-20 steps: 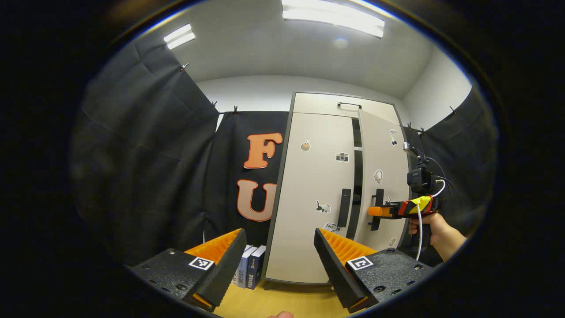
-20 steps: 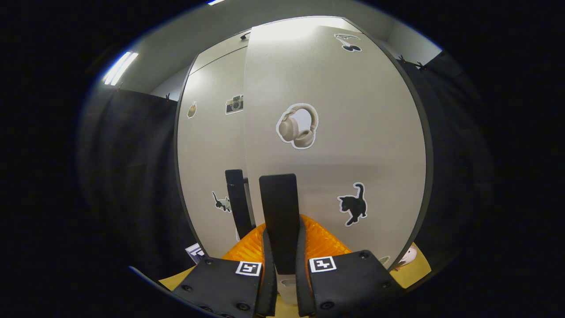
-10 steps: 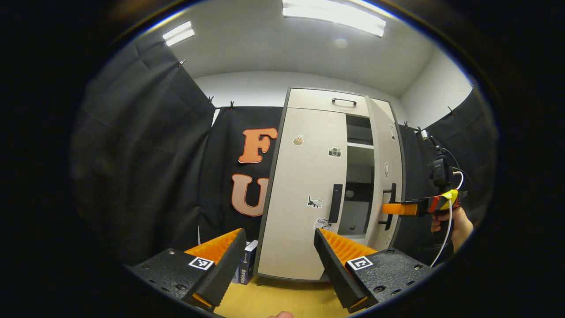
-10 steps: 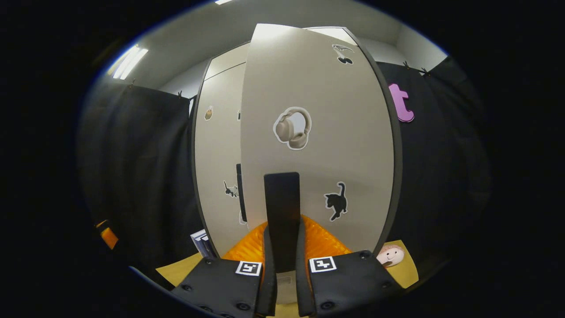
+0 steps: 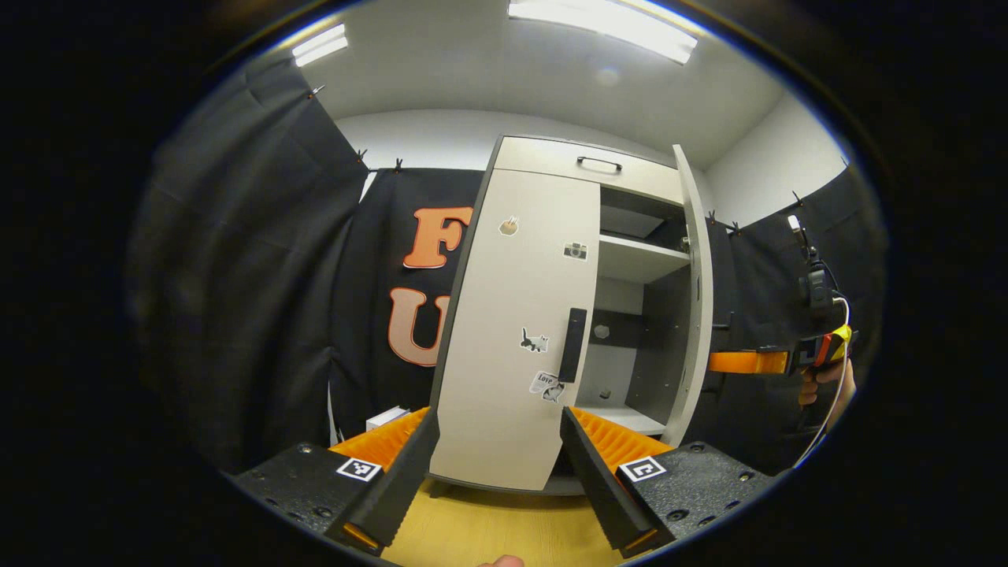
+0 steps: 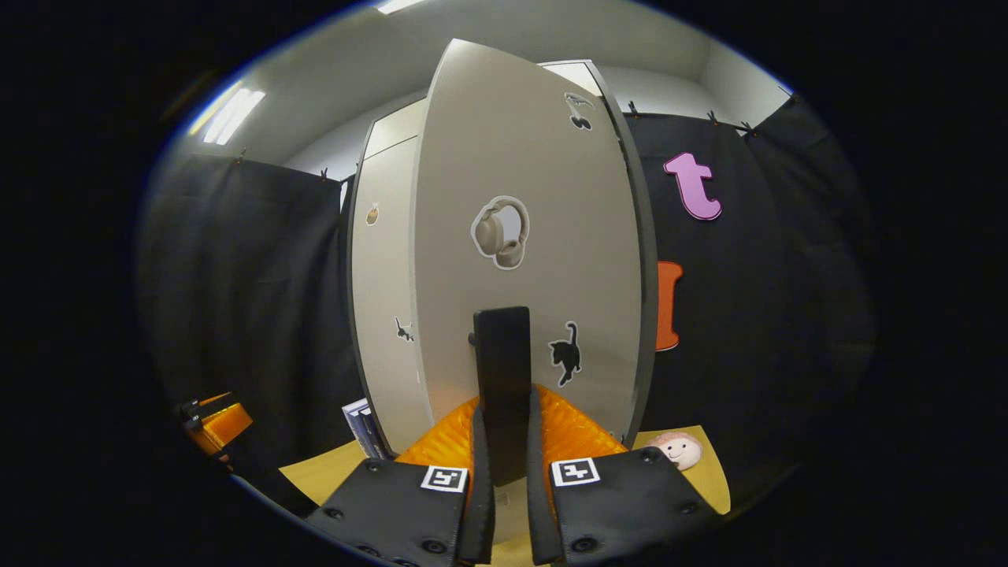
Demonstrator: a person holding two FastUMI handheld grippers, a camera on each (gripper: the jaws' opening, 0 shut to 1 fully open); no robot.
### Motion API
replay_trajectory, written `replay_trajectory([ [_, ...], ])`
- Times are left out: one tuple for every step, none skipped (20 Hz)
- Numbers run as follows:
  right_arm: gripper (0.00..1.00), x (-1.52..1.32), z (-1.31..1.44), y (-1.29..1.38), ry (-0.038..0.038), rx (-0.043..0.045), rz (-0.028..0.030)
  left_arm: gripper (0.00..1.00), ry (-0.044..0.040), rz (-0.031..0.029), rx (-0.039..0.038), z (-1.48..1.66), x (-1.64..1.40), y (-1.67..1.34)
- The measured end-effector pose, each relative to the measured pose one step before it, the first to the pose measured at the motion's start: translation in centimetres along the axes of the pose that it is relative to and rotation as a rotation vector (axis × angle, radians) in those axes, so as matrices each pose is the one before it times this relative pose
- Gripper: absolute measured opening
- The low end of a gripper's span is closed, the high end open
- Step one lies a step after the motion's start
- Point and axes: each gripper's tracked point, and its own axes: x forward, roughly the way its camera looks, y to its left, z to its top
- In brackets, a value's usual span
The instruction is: Open the right door of the double-door shoe cabinet with the right hand, and open the left door with the left hand.
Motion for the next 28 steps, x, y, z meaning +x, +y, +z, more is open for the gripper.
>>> replay_trajectory([
  [0.26,-0.143,-0.003,-0.232,-0.00256,-0.00225,-0.00708,0.94,0.00003,-0.00512,-0.00083,-0.077,0.111,-0.223],
  [0.26,-0.070,-0.022,-0.244,-0.00295,-0.00180,-0.00620,0.94,-0.00074,-0.00588,-0.00084,-0.052,0.098,-0.200],
  [0.26,-0.163,0.096,-0.280,-0.00465,-0.00068,-0.00593,0.94,-0.00269,-0.00844,-0.00154,-0.017,0.152,-0.367],
  [0.26,0.037,0.011,-0.241,-0.00419,0.00305,-0.00627,0.95,-0.00344,-0.01214,-0.00424,0.000,0.112,-0.355],
  [0.26,-0.248,0.038,-0.177,-0.00274,0.00257,-0.00872,0.95,-0.00285,-0.00937,-0.00579,-0.030,0.018,-0.232],
  [0.26,-0.164,-0.016,-0.292,0.00076,-0.00051,-0.01325,0.95,-0.00063,-0.00742,-0.00626,0.032,0.031,-0.182],
  [0.26,-0.051,0.018,-0.430,-0.00257,-0.00413,-0.01798,0.94,0.00033,-0.00606,-0.00508,-0.070,0.022,-0.228],
  [0.26,0.020,0.067,-0.425,-0.00168,-0.01081,-0.01897,0.94,-0.00142,-0.00609,-0.00361,0.073,0.086,-0.202],
  [0.26,0.018,0.020,-0.461,-0.00502,-0.00819,-0.01866,0.94,-0.00111,-0.00547,-0.00174,-0.032,0.063,-0.197],
  [0.26,0.088,0.025,-0.329,-0.00441,-0.00362,-0.01555,0.94,-0.00027,-0.00504,-0.00179,0.009,0.051,-0.151],
  [0.25,-0.017,0.012,-0.261,-0.00004,-0.00327,-0.01343,0.94,0.00009,-0.00690,-0.00332,-0.007,0.033,-0.171],
  [0.25,-0.052,-0.043,-0.289,0.00104,-0.00180,-0.01228,0.91,0.00127,-0.00795,-0.00552,-0.042,0.041,-0.183],
  [0.25,-0.054,-0.084,-0.186,0.00230,0.00115,-0.01092,0.92,0.00088,-0.00691,-0.00547,-0.053,0.211,-0.148],
  [0.25,0.369,-0.105,-0.256,-0.00481,0.01031,-0.01324,0.92,0.00290,-0.00523,-0.00502,-0.065,-0.098,-0.124],
  [0.22,-0.360,0.177,-0.149,0.00017,-0.00021,-0.00898,0.95,0.00134,-0.00289,-0.00425,-0.031,-0.016,-0.049],
  [0.22,-0.012,0.038,-0.160,-0.00080,-0.00052,-0.00652,0.95,0.00227,-0.00077,-0.00396,-0.112,0.055,0.024],
  [0.22,0.011,0.036,-0.193,0.00032,-0.00145,-0.00935,0.94,0.00264,-0.00225,-0.00412,-0.106,0.018,-0.006],
  [0.22,0.011,-0.102,-0.169,0.00277,-0.00611,-0.00741,0.95,0.00227,-0.00338,-0.00308,-0.085,0.027,-0.031],
  [0.22,-0.057,0.034,-0.312,0.00080,-0.00662,-0.00630,0.95,0.00186,-0.00537,-0.00134,-0.024,-0.033,-0.082],
  [0.22,-0.023,0.006,-0.146,0.00158,-0.00520,-0.00361,0.94,-0.00018,-0.00561,-0.00109,0.001,-0.065,-0.064],
  [0.22,-0.004,0.000,-0.101,0.00035,-0.00133,-0.00433,0.95,-0.00195,-0.00201,-0.00041,0.042,-0.038,0.061],
  [0.22,-0.011,-0.002,-0.088,0.00035,0.00013,-0.00410,0.95,-0.00216,0.00001,0.00059,0.043,-0.065,0.140],
  [0.22,0.037,0.007,-0.159,-0.00163,0.00085,-0.00459,0.94,-0.00180,-0.00064,0.00156,-0.004,-0.024,0.092],
  [0.22,0.002,0.000,-0.108,-0.00059,0.00079,-0.00251,0.94,-0.00229,0.00005,0.00271,0.092,-0.118,0.069],
  [0.22,0.054,-0.003,-0.083,0.00040,0.00476,-0.00516,0.94,-0.00107,0.00177,0.00224,-0.015,-0.126,0.213],
  [0.22,-0.036,-0.039,-0.125,-0.00017,0.00631,-0.00873,0.94,-0.00021,0.00140,0.00210,-0.066,-0.113,0.240],
  [0.22,-0.032,-0.052,-0.263,0.00276,0.00188,-0.01306,0.94,0.00002,0.00128,0.00184,-0.060,0.013,0.098],
  [0.22,-0.014,0.046,-0.375,-0.00119,-0.00038,-0.01736,0.94,0.00034,0.00184,0.00156,0.056,-0.065,0.161],
])
